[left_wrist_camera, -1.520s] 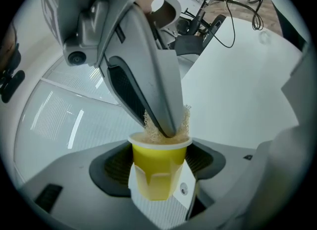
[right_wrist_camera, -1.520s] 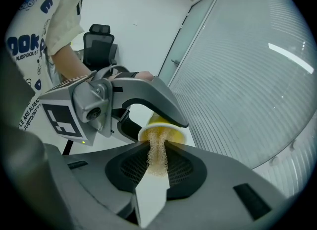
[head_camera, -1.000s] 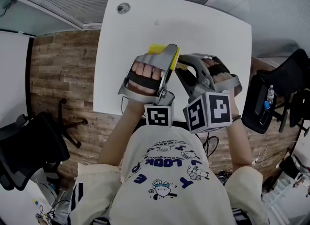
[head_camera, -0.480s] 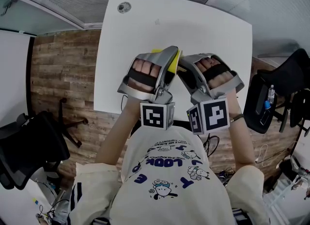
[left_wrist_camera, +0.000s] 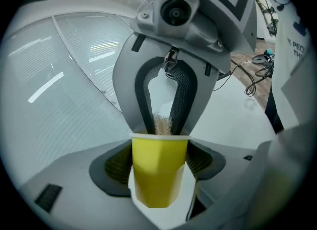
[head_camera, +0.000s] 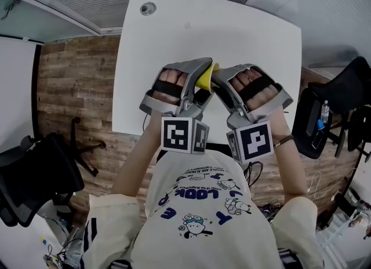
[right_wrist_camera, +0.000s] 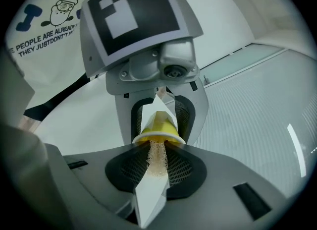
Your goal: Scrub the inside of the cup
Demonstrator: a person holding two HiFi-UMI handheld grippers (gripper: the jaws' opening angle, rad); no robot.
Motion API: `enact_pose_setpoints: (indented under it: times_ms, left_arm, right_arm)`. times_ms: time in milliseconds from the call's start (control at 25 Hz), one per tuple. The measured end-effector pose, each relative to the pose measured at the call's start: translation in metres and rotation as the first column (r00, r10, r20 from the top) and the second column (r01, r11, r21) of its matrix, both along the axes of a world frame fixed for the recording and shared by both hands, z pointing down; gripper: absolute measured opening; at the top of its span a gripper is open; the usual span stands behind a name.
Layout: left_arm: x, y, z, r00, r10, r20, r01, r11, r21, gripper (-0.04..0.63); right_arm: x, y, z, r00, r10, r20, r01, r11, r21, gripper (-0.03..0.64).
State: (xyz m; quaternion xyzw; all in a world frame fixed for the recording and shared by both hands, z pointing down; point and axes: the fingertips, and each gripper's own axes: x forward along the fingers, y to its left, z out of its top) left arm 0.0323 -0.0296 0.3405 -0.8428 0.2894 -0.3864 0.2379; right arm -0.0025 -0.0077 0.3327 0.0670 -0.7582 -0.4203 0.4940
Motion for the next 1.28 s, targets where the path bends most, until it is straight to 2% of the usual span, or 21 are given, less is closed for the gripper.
enact_pose_setpoints:
  times_ms: [120, 240, 400, 640, 920, 1280]
  left_arm:
    - [0.002, 0.003, 0.002, 1.0, 0.02, -0.02, -0.021, 0.998, -0.061, 0.35]
    - [0.002, 0.002, 0.005, 1.0, 0.027, -0.009, -0.027, 0.997, -0.077, 0.35]
    - [0.002, 0.0, 0.002, 0.999, 0.023, 0.034, -0.022, 0.999, -0.025, 0.351]
    - [0.0, -0.004, 0.003, 0.995, 0.028, 0.094, -0.03, 0.999, 0.022, 0.351]
    - [-0.005, -0.007, 0.0, 0.981, 0.018, 0.195, -0.044, 0.991, 0.129, 0.351]
    - [-0.005, -0.01, -0.005, 0.97, 0.002, 0.245, -0.055, 0.976, 0.21, 0.351]
  right_arm:
    - [0.001, 0.003, 0.002, 0.999, -0.026, -0.026, 0.026, 1.0, 0.008, 0.084]
    - [0.002, 0.002, 0.005, 1.0, -0.009, -0.016, 0.009, 1.0, -0.006, 0.084]
    - [0.001, -0.002, 0.0, 0.998, 0.034, 0.048, -0.033, 0.999, -0.027, 0.083]
    - [0.001, -0.005, 0.002, 0.987, 0.115, 0.114, -0.1, 0.987, -0.129, 0.082]
    - [-0.003, -0.008, -0.004, 0.953, 0.223, 0.208, -0.171, 0.955, -0.241, 0.081]
    - [-0.002, -0.011, -0.009, 0.9, 0.331, 0.282, -0.221, 0.907, -0.359, 0.081]
